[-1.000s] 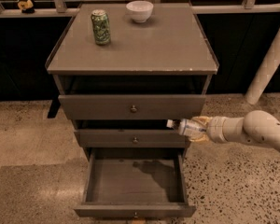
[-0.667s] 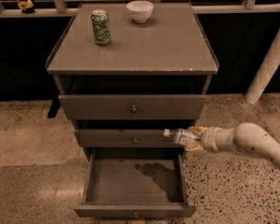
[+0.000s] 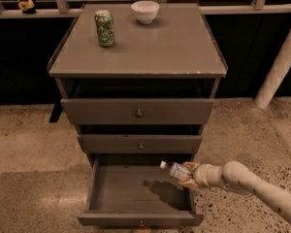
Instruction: Place blue plastic bottle into bottom drawer
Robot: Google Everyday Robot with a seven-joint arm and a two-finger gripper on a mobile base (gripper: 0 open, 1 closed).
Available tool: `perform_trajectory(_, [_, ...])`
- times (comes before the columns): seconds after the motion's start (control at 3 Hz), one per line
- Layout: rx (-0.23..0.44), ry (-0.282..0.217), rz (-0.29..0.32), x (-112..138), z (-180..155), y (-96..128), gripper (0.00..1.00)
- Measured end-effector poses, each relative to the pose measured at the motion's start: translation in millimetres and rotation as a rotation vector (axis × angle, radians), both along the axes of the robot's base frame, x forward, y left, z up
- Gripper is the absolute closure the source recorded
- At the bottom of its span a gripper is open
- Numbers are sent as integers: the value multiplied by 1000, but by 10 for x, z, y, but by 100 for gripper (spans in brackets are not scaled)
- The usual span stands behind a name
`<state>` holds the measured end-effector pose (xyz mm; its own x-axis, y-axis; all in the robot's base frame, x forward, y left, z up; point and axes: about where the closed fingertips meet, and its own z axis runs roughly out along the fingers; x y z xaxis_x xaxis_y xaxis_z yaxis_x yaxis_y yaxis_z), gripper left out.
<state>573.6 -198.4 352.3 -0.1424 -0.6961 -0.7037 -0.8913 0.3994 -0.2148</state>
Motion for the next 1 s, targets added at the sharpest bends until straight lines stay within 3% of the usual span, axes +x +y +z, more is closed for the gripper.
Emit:
perform_trajectory(0.67, [7,26,-11,-73,-193,-6,100])
perform_trajectory(1.0, [-11,119,-62,-292,-927,13,100])
